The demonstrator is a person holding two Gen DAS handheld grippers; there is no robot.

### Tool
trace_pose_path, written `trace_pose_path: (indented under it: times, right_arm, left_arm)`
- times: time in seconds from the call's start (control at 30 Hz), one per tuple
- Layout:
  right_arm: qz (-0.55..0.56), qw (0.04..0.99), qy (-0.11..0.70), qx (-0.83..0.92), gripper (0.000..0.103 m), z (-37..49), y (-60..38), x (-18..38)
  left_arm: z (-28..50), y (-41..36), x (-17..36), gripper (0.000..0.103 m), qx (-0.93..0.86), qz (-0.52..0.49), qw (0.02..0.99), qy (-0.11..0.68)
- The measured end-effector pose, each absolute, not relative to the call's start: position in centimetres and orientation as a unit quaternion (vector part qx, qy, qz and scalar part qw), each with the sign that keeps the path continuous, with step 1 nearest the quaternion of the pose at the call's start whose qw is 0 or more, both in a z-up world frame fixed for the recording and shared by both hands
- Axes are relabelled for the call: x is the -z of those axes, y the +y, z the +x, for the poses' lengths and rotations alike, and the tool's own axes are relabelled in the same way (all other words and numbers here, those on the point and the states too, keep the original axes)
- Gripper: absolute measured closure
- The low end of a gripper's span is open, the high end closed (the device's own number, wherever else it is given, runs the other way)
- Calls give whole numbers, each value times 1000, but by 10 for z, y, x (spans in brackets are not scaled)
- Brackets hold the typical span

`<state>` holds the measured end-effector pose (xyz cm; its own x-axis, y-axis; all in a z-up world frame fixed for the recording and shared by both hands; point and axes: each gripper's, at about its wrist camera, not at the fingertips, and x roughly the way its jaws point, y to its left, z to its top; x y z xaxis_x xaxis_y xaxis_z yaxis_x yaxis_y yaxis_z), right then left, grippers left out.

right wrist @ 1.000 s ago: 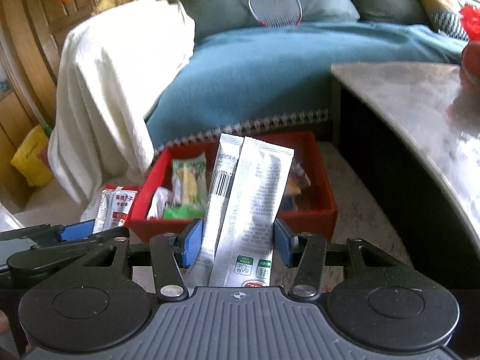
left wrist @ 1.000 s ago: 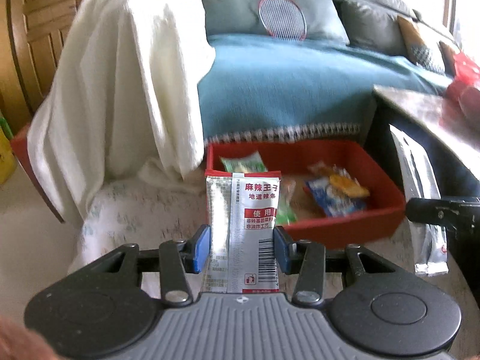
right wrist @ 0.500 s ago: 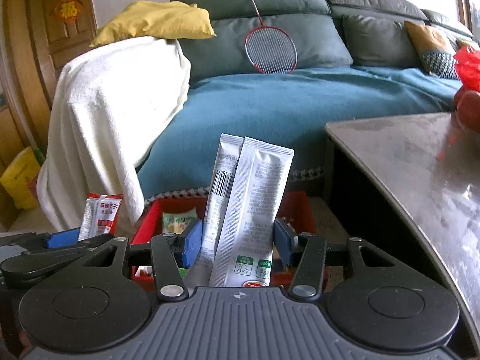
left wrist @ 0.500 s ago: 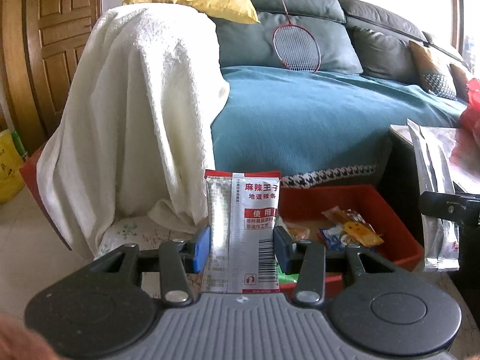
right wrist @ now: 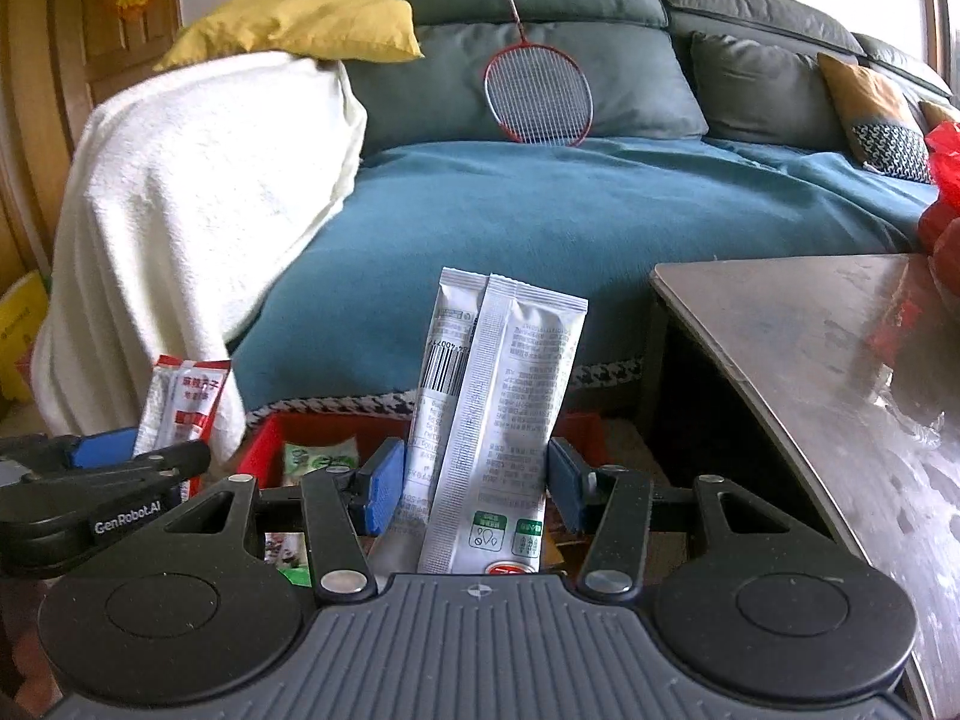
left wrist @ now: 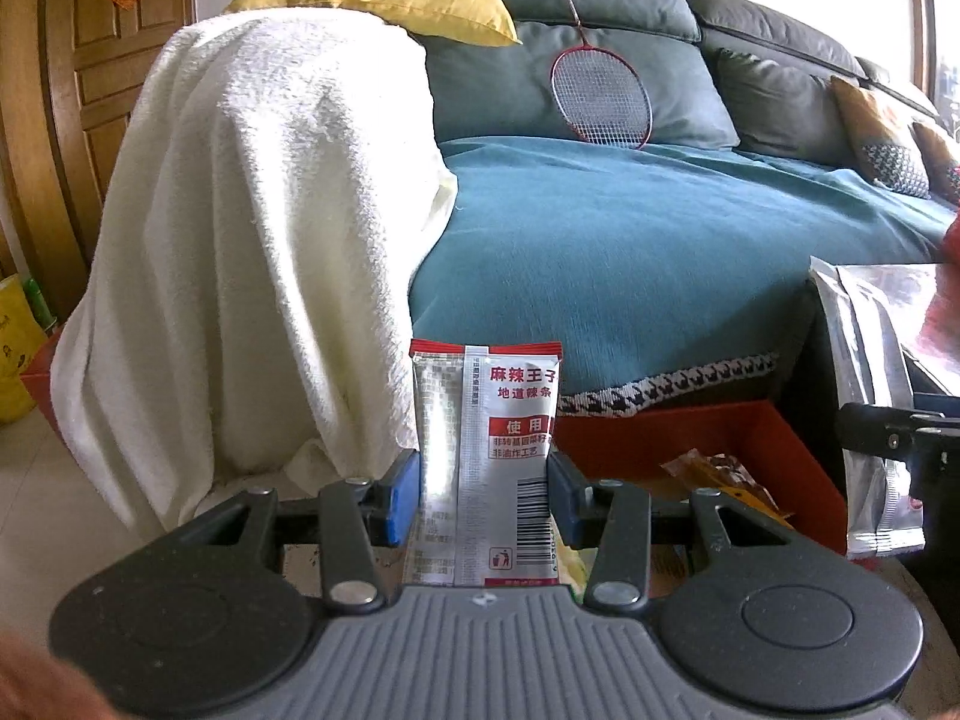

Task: Organize snacks
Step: 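Lift both held packets and carry them over the red box, then lower the packets into the red box and open both grippers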

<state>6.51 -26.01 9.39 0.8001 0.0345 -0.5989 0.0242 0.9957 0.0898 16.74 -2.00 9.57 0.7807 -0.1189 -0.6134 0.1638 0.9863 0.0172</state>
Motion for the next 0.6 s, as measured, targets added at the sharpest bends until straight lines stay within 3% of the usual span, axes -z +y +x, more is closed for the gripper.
trace_pose_path:
  times: [0.6]
  right_arm:
    - [24,927,375,-4,44,117,-257,-65]
  left_arm:
    - [209,-43,-71,65,71,63,930,355]
